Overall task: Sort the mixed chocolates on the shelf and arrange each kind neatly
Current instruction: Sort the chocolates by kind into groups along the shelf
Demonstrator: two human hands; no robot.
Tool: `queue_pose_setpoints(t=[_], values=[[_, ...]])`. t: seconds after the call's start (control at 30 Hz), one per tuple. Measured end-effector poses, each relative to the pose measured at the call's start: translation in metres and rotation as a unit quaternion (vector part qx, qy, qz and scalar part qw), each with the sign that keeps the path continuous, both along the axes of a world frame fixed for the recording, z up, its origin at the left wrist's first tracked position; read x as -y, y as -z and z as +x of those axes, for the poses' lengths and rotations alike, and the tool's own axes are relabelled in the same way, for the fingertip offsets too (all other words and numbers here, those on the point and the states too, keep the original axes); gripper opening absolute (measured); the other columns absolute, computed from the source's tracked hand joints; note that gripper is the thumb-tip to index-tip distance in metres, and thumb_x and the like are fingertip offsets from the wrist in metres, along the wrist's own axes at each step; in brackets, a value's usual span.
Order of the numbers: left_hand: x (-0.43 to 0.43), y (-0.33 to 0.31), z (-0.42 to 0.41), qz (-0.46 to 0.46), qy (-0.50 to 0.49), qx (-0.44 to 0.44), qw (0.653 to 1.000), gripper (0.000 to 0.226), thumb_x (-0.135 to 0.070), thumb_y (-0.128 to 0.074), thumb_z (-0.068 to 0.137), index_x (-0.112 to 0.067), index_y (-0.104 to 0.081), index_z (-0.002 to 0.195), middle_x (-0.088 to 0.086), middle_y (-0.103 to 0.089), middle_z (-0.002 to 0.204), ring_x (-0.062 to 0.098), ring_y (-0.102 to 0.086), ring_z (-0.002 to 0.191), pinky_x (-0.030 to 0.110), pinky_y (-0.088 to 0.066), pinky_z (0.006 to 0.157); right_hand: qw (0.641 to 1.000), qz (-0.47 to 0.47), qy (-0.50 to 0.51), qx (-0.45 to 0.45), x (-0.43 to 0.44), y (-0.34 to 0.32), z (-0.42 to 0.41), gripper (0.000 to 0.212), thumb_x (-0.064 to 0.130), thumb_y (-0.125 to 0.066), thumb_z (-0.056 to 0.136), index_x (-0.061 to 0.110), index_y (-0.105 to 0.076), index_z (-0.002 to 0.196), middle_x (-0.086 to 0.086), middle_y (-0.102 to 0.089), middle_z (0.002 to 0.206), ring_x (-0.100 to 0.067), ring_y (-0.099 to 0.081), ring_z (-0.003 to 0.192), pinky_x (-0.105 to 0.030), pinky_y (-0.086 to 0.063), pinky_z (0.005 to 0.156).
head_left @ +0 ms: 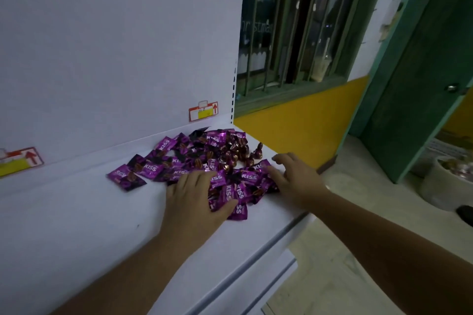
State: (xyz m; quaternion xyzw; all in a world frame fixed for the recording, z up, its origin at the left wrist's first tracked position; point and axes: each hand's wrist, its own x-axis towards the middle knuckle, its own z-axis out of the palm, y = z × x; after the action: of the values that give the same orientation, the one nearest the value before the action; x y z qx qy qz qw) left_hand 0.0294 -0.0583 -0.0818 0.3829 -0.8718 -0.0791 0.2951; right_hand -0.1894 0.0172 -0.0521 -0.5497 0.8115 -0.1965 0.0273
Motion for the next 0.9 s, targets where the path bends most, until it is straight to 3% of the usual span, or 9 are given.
queue_pose_setpoints(t=[0.17, 0.33, 0.4, 0.47, 0.53, 0.67, 0.8, 0.9], values=[[-0.001, 0.004, -0.002, 0.0, 0.023, 0.058, 0.998, 0.088, -0.086, -0.01, 0.069, -0.031, -0.054, 0.122, -0.01, -0.045, 0.133, 0.014, -0.036, 0.126, 0.036, -0.025, 0.102, 0.998, -0.004, -0.044, -0.041, 0.015, 0.012, -0.007, 0.061, 0.07, -0.036, 0.084, 0.022, -0.054, 0.118, 0.002, -0.05, 0.115, -0.017, -0.056, 0.091, -0.03, -0.046, 0.073], [-0.007, 0.003, -0.004, 0.002, 0.023, 0.063, 0.998, 0.066, -0.073, -0.036, 0.075, -0.028, -0.055, 0.118, -0.012, -0.042, 0.136, 0.009, -0.026, 0.135, 0.034, -0.014, 0.109, 0.998, -0.036, -0.06, -0.007, 0.014, 0.017, -0.015, 0.063, 0.074, -0.044, 0.077, 0.028, -0.052, 0.119, 0.008, -0.052, 0.11, -0.013, -0.056, 0.095, -0.026, -0.042, 0.069], [-0.012, -0.002, -0.007, 0.023, 0.017, 0.062, 0.998, 0.06, -0.062, -0.042, 0.074, -0.025, -0.053, 0.12, -0.015, -0.041, 0.133, 0.004, -0.025, 0.131, 0.033, -0.016, 0.112, 0.996, -0.052, -0.077, 0.016, 0.014, 0.018, -0.018, 0.064, 0.073, -0.048, 0.076, 0.031, -0.048, 0.125, 0.01, -0.052, 0.11, -0.011, -0.056, 0.096, -0.025, -0.038, 0.068], [-0.017, -0.006, -0.009, 0.024, 0.002, 0.053, 0.998, 0.053, -0.052, -0.047, 0.075, -0.022, -0.053, 0.118, -0.01, -0.051, 0.124, 0.003, -0.039, 0.119, 0.033, -0.033, 0.107, 0.993, -0.066, -0.092, 0.041, 0.013, 0.019, -0.021, 0.069, 0.072, -0.051, 0.076, 0.033, -0.044, 0.132, 0.011, -0.052, 0.109, -0.01, -0.057, 0.095, -0.024, -0.039, 0.069], [-0.022, -0.007, -0.009, 0.012, -0.019, 0.053, 0.998, 0.047, -0.042, -0.054, 0.076, -0.021, -0.053, 0.118, -0.006, -0.058, 0.113, 0.003, -0.048, 0.103, 0.025, -0.042, 0.095, 0.99, -0.072, -0.108, 0.058, 0.012, 0.019, -0.025, 0.07, 0.071, -0.053, 0.076, 0.032, -0.043, 0.133, 0.01, -0.052, 0.105, -0.011, -0.057, 0.092, -0.024, -0.042, 0.068], [-0.024, -0.008, -0.009, 0.006, -0.079, 0.095, 0.992, 0.05, -0.029, -0.057, 0.078, -0.017, -0.051, 0.126, 0.001, -0.06, 0.113, 0.012, -0.055, 0.102, 0.022, -0.039, 0.091, 0.983, -0.076, -0.135, 0.1, 0.013, 0.019, -0.032, 0.062, 0.064, -0.058, 0.078, 0.03, -0.047, 0.129, 0.009, -0.054, 0.106, -0.011, -0.057, 0.091, -0.024, -0.043, 0.067], [-0.027, -0.011, -0.013, -0.006, -0.108, 0.141, 0.984, 0.044, -0.031, -0.043, 0.077, -0.016, -0.061, 0.115, 0.0, -0.059, 0.098, 0.014, -0.055, 0.087, 0.022, -0.044, 0.075, 0.974, -0.104, -0.122, 0.163, 0.015, 0.022, -0.037, 0.065, 0.056, -0.063, 0.079, 0.026, -0.044, 0.133, 0.006, -0.048, 0.127, -0.013, -0.06, 0.098, -0.029, -0.05, 0.075], [-0.03, -0.012, -0.015, -0.016, -0.117, 0.138, 0.983, 0.042, -0.031, -0.041, 0.077, -0.014, -0.061, 0.109, 0.001, -0.059, 0.096, 0.015, -0.054, 0.086, 0.023, -0.042, 0.075, 0.967, -0.133, -0.118, 0.185, 0.013, 0.025, -0.038, 0.057, 0.052, -0.064, 0.08, 0.023, -0.048, 0.127, 0.005, -0.044, 0.129, -0.015, -0.06, 0.091, -0.027, -0.045, 0.069]])
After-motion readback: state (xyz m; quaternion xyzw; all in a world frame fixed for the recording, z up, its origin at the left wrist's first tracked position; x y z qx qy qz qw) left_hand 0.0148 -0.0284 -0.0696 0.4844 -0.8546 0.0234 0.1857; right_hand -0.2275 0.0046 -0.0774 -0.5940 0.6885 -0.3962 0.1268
